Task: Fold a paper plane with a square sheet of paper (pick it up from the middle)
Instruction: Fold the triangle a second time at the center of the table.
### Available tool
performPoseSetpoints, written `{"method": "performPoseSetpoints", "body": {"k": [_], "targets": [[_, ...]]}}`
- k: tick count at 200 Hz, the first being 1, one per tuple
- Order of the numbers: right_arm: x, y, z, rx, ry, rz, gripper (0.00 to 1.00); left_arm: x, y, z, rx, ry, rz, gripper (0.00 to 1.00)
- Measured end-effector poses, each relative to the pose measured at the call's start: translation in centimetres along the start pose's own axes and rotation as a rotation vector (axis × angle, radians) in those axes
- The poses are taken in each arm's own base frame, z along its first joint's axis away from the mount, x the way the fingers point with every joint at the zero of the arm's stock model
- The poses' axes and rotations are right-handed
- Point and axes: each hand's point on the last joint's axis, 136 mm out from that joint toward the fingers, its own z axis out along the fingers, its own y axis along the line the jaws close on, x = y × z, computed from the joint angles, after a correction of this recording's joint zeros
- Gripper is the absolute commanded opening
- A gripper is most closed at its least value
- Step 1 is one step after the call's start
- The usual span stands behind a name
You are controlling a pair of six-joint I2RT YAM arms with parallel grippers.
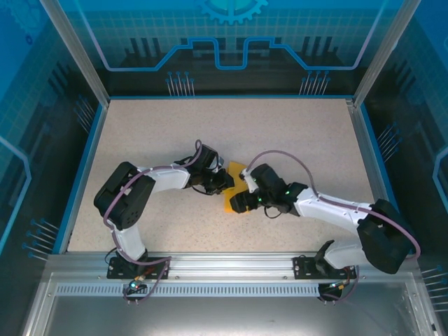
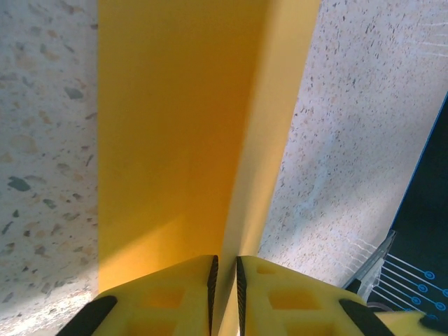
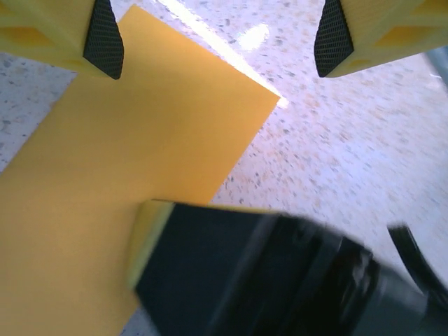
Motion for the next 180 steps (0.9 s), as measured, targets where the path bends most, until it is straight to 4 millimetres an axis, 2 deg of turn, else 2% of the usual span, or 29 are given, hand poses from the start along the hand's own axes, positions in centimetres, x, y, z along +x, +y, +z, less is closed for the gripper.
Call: {"method": "performPoseSetpoints", "body": {"k": [23,52,88,141,160,180], "targets": [[1.8,1.4,0.9,0.065,0.033,-0.16,0.69,-0.2,-0.4,-0.1,0.007,-0.004,0.005,0.19],[3.0,2.3,1.6,0.129,0.047,-0.285,0.69,-0.3,-0.5,-0.1,0.008,-0.005,0.006,0.19],[2.3,2.5,2.0,0.213,0.023,-0.359,0.67,-0.3,-0.5,-0.1,0.008,-0.005,0.006,0.19],[1.6,3.2,3.9,0.303,0.024,-0.44,0.66,-0.3,-0.5,-0.1,0.008,-0.005,-0.001,0.19],[1.6,3.1,4.2,0.349,0.017,-0.461,0.62,-0.3,-0.5,-0.1,0.008,-0.005,-0.001,0.19],[1.4,2.6,3.9,0.393,0.004,-0.462,0.5,-0.3,-0.5,-0.1,0.008,-0.005,-0.001,0.19]]}}
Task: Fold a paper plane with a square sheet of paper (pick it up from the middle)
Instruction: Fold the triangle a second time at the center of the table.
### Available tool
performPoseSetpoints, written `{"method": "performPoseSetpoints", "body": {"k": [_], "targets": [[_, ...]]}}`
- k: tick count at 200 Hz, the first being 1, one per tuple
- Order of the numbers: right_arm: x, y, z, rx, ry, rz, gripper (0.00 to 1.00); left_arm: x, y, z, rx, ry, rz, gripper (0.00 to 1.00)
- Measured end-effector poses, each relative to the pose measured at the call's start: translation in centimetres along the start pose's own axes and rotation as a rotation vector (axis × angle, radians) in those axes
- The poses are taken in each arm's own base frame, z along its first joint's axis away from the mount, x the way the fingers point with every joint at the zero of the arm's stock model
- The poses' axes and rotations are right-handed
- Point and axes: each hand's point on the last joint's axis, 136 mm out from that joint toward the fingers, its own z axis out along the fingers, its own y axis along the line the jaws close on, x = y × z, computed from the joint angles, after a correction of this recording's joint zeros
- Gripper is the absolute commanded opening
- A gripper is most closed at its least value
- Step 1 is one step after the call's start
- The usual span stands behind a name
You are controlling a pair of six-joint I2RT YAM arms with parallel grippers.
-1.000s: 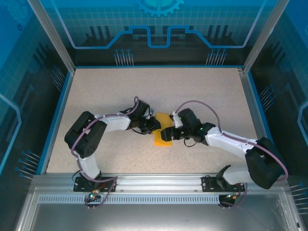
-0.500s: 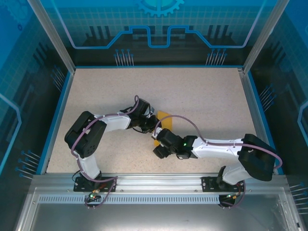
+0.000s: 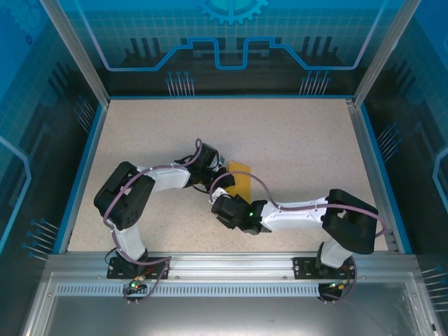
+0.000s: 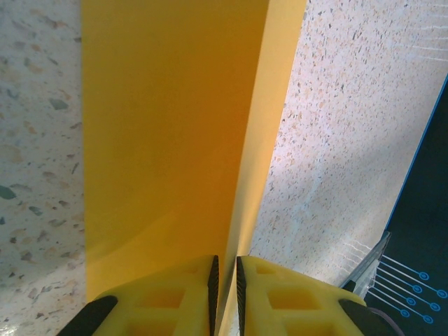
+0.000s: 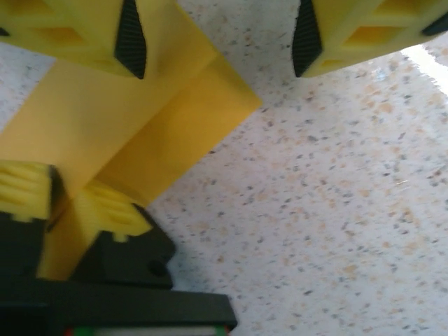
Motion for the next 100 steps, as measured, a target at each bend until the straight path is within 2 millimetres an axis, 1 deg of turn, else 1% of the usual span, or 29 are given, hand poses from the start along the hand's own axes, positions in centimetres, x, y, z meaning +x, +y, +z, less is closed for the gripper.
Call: {"method": "performPoseSetpoints", "body": {"k": [12,25,33,61,77,89,100], "targets": [[0.0,-0.3,0.0,0.019,0.0,-0.001,0.39,0.0,0.0,0.0,0.0,0.0,0.0,0.19],[0.0,-0.4,0.0,0.023,0.0,0.002,0.32,0.0,0.0,0.0,0.0,0.0,0.0,0.19],[0.0,-0.4,0.0,0.022,0.0,0.004,0.28,0.0,0.0,0.0,0.0,0.0,0.0,0.19],[-0.1,-0.8,-0.2,0.017,-0.001,0.021,0.23,0.1,0.1,0.0,-0.004,0.003,-0.002,0.19],[-0.1,-1.2,-0.4,0.007,-0.003,0.038,0.12,0.1,0.2,0.0,-0.006,0.004,-0.004,0.2],[-0.1,-1.5,-0.6,-0.01,-0.004,0.054,0.06,0.1,0.2,0.0,-0.007,0.005,-0.005,0.2],[-0.1,-1.9,-0.7,-0.022,-0.005,0.066,0.03,0.2,0.2,0.0,-0.009,0.006,-0.006,0.21]]}}
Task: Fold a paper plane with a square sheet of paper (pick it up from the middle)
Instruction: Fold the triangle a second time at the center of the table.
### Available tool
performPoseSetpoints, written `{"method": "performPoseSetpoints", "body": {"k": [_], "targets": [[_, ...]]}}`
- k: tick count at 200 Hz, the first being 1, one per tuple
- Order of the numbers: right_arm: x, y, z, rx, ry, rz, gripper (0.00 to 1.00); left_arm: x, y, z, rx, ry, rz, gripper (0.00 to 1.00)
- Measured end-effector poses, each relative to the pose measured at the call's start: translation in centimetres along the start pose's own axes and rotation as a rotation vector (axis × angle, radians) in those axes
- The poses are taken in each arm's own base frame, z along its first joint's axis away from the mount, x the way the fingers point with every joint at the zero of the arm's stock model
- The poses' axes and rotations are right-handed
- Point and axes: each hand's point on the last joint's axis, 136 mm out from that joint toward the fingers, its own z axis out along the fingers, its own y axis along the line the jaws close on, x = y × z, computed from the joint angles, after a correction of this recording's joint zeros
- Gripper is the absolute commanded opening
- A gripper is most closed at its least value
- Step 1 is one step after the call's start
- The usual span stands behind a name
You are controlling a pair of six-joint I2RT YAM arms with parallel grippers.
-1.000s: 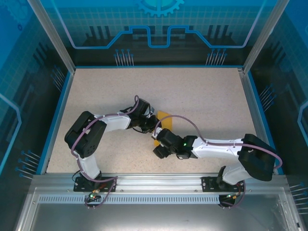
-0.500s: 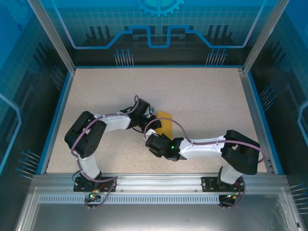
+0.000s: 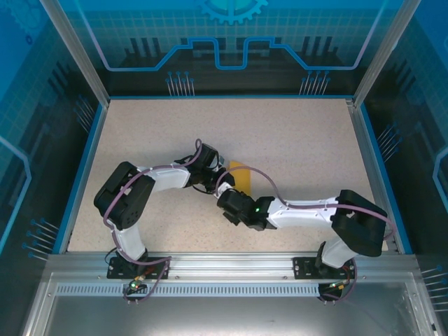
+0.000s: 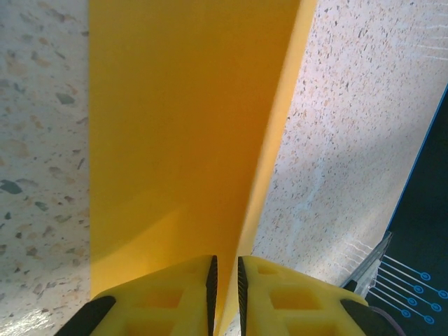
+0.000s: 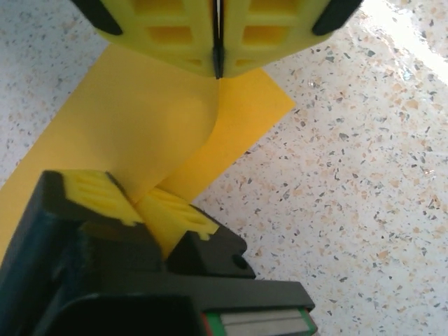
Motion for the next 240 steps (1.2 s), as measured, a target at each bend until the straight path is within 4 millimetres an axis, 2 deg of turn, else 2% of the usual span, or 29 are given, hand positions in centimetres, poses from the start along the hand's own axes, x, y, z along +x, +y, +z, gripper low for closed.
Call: {"method": "performPoseSetpoints", "body": {"k": [26,40,58,85,108,157,194,240], "targets": [[-0.1,-0.6,-0.1,-0.03,0.003,0.035,0.01,0.1,0.1,0.0,-0.005,0.003,-0.003,0.21],[0.1,-0.7,0.0,-0.051,0.01,0.046,0.01,0.1,0.1,-0.1,-0.009,0.004,-0.001,0.29],[0.5,-0.7,0.2,-0.094,0.027,0.066,0.0,-0.1,0.2,-0.2,-0.021,-0.005,-0.002,0.35],[0.8,-1.1,0.6,-0.166,0.043,0.123,0.0,-0.3,0.1,-1.1,-0.044,-0.039,0.001,0.49],[1.1,-1.6,1.1,-0.23,0.054,0.178,0.0,-0.8,-0.3,-2.5,-0.063,-0.093,0.012,0.53],[0.8,-3.4,1.5,-0.348,0.058,0.314,0.0,-1.2,-0.7,-5.1,-0.093,-0.188,0.028,0.53],[0.9,-4.2,2.7,-0.391,0.098,0.371,0.0,-0.7,0.4,-5.3,-0.12,-0.184,0.02,0.51],[1.5,-5.3,4.1,-0.39,0.153,0.418,0.0,-0.5,0.4,-5.2,-0.124,-0.178,0.026,0.47]]}}
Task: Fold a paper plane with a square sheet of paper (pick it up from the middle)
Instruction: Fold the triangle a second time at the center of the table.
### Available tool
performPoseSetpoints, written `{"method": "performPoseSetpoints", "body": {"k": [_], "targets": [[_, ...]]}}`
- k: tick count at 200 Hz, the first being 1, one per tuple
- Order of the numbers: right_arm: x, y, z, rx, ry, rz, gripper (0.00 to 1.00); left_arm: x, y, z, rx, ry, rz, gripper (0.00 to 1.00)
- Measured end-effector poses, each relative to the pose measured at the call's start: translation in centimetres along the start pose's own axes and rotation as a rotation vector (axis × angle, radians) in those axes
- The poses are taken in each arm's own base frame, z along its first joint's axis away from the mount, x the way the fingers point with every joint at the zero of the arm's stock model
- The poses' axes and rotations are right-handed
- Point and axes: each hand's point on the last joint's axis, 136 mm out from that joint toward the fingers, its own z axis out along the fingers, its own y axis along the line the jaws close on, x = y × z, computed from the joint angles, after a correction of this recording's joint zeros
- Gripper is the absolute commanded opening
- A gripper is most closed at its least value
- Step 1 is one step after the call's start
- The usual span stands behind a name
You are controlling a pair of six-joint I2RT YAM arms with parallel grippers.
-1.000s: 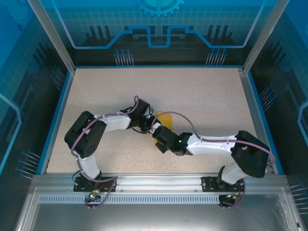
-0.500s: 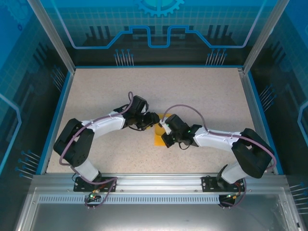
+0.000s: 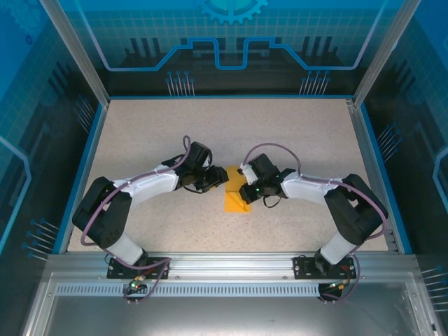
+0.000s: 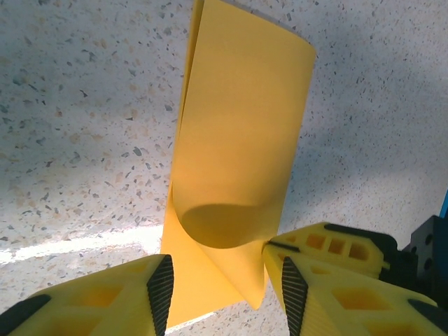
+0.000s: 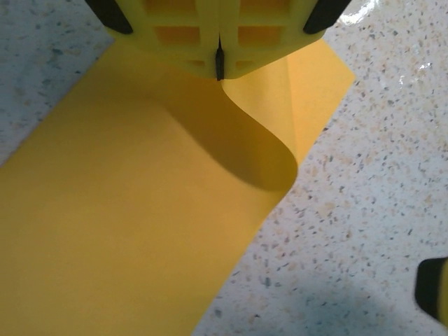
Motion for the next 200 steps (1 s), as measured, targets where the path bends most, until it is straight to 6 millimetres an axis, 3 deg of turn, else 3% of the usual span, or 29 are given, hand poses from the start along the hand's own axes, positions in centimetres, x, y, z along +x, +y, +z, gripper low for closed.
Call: {"method": "performPoseSetpoints", "body": {"k": [97,200], "targets": [[0.3,-2.0,0.3,0.038,0.04,0.05,0.0,1.6,-0.8,0.5,0.006,0.033,0.049,0.34],[0.1,-2.9,0.2,0.059,0.032,0.066,0.0,2.8,-1.8,1.9,0.038,0.067,0.064,0.31]]}}
